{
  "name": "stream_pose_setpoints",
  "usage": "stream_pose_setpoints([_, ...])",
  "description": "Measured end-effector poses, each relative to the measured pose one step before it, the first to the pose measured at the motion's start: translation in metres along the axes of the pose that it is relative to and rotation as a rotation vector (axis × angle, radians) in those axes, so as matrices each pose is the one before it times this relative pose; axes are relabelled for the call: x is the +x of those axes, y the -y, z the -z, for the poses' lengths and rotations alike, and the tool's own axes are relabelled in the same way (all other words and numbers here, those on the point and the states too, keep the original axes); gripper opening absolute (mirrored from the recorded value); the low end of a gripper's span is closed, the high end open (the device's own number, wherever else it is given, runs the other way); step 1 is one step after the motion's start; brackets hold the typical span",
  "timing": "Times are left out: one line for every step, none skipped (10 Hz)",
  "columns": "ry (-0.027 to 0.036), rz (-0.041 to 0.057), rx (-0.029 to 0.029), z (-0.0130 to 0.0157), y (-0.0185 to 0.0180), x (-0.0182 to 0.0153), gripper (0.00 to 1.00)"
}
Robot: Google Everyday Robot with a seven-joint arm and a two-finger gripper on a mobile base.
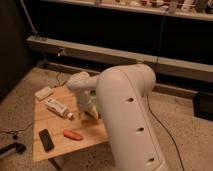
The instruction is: Push the ceramic bowl across the table
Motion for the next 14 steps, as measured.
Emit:
stream_pose_setpoints([0.00240, -0.00152, 0.00825, 0.00090, 0.00054, -0.00118, 0.65])
stream_pose_setpoints([0.00212, 0.00298, 0.01055, 0.00090, -0.00103, -0.00021, 0.65])
stream_pose_setpoints([-0.00281, 0.00780, 0.01176, -0.00147, -0.00197, 0.00222, 0.65])
stream_pose_setpoints([-0.00529, 0.00816, 0.01040, -0.00296, -0.00249, 0.00278, 0.65])
stream_pose_setpoints([-0.00521, 0.00112, 0.00889, -0.00326, -0.00057, 0.00121, 0.65])
stream_pose_setpoints([-0.00100, -0.00265, 0.00534, -0.00165, -0.00067, -0.00086, 0.65])
stream_pose_setpoints([0.00020, -0.00566, 0.00456, -0.00128, -0.00071, -0.00145, 0.65])
stream_pose_setpoints([0.00970, -0.01981, 0.00262, 0.00135, 0.00053, -0.00653, 0.65])
stream_pose_setpoints([0.00874, -0.01090, 0.00229, 0.00102, 0.00190, -0.00502, 0.65])
stream_pose_setpoints([0.00793, -0.01787, -0.00153, 0.00187, 0.00115, -0.00672, 0.65])
stream_pose_setpoints([0.01049, -0.02142, -0.00510, 0.00307, 0.00179, -0.00906, 0.65])
stream_pose_setpoints([0.00615, -0.01561, -0.00403, 0.00230, 0.00237, -0.00663, 0.65])
stream_pose_setpoints([0.00278, -0.01366, -0.00395, 0.00222, 0.00209, -0.00534, 0.65])
stream_pose_setpoints([0.00240, -0.01331, -0.00353, 0.00243, 0.00189, -0.00527, 0.65])
